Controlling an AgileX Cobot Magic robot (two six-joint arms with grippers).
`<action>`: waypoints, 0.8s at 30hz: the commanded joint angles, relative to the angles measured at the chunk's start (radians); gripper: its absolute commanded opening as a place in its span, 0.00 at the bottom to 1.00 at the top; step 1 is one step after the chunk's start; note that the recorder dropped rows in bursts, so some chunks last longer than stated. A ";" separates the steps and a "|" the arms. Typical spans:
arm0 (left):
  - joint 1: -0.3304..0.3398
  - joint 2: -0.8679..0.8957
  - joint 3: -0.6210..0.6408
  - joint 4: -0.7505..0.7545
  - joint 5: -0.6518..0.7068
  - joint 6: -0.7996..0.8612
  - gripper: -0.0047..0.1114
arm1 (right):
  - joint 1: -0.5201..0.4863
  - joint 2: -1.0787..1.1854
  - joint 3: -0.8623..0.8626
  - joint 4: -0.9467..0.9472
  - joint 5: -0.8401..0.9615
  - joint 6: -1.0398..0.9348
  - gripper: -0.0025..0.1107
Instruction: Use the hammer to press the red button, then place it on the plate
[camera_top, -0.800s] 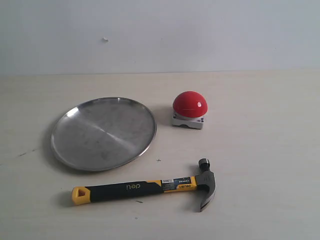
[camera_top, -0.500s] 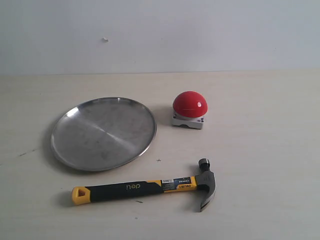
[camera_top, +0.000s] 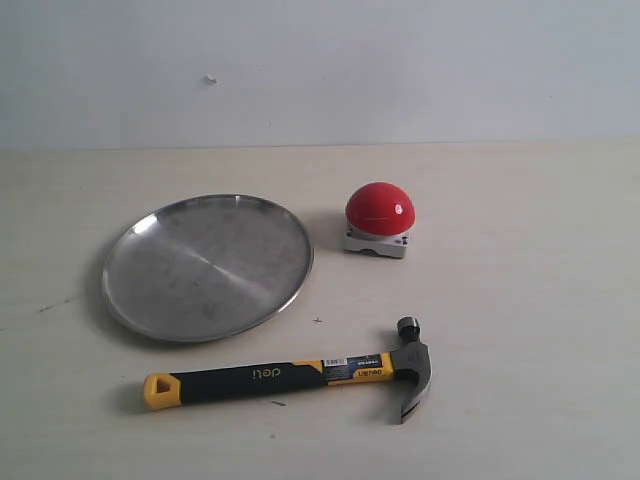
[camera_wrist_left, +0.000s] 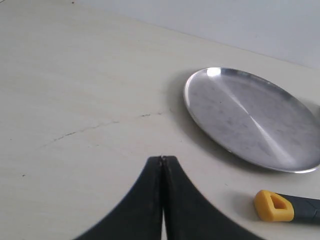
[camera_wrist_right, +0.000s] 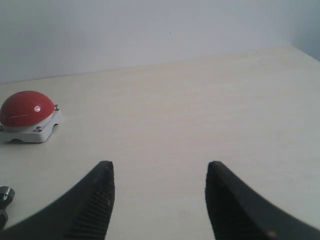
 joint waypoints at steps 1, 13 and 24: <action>0.001 -0.005 0.003 0.009 -0.023 0.005 0.04 | -0.005 -0.006 0.004 -0.001 -0.004 -0.006 0.50; 0.001 -0.005 0.003 0.048 -0.766 -0.003 0.04 | -0.005 -0.006 0.004 -0.001 -0.004 -0.006 0.50; 0.001 -0.005 0.003 0.048 -1.173 -0.070 0.04 | -0.005 -0.006 0.004 -0.001 -0.004 -0.006 0.50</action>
